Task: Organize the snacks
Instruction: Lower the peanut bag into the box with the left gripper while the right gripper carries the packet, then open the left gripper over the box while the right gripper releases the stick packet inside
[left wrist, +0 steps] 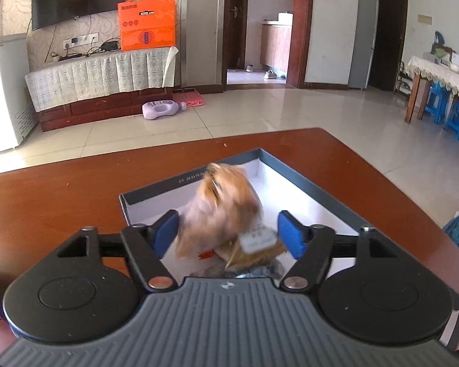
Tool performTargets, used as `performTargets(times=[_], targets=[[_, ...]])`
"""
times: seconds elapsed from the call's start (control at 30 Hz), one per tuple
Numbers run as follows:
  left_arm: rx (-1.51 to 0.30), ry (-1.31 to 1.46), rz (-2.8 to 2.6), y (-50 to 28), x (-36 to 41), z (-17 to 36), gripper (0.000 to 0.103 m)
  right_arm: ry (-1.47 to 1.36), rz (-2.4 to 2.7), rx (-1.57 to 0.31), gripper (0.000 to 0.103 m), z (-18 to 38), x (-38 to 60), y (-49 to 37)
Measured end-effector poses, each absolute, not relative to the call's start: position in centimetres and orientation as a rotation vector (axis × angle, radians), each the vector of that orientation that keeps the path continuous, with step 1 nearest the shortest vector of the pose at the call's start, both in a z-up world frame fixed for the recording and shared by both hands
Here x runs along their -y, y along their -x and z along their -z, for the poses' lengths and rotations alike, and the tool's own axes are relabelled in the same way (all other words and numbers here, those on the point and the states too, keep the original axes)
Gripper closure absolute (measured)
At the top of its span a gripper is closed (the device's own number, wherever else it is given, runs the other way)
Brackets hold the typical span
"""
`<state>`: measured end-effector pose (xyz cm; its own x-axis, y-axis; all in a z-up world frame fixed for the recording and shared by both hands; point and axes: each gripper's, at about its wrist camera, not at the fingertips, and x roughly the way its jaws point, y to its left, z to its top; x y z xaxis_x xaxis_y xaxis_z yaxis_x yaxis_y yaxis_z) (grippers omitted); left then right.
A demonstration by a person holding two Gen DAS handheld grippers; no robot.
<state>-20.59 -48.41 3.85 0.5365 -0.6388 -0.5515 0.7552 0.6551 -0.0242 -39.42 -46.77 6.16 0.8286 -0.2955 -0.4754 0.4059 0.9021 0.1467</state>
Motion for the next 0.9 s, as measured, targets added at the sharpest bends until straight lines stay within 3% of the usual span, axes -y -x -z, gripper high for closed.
performTargets(times=[0.3,0.7,0.9], targets=[[-0.505,-0.211,0.861,21.7,47.0,-4.9,0.013,-0.260,0.389,-0.486,0.079,-5.4,47.3,39.1],[-0.483,-0.230,0.862,23.2,44.7,-5.5,0.010,-0.266,0.393,-0.530,0.079,-4.2,47.5,38.0],[-0.495,-0.247,0.835,23.2,43.2,-5.5,0.003,-0.266,0.390,-0.554,0.079,-3.7,47.5,37.3]])
